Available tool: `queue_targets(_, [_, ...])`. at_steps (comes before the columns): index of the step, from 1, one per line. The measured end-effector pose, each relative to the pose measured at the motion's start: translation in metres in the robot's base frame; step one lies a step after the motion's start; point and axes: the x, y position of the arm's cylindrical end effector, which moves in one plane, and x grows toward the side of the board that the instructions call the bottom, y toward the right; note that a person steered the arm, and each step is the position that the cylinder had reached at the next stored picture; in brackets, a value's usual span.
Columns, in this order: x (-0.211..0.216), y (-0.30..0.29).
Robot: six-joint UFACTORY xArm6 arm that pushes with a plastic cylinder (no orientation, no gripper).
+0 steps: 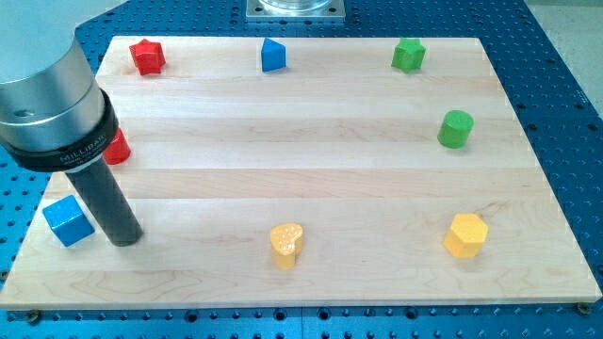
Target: Slide the blue cube diagonal to the red circle
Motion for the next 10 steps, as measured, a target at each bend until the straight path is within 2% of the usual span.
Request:
queue_targets(1, [0.014, 0.009])
queue_targets(2, [0.067, 0.026])
queue_targets(4, [0.067, -0.018])
queue_targets(5, [0.057, -0.083])
queue_targets(6, [0.043, -0.115])
queue_targets(8, [-0.003, -0.111])
queue_targets(10, [-0.005, -0.041])
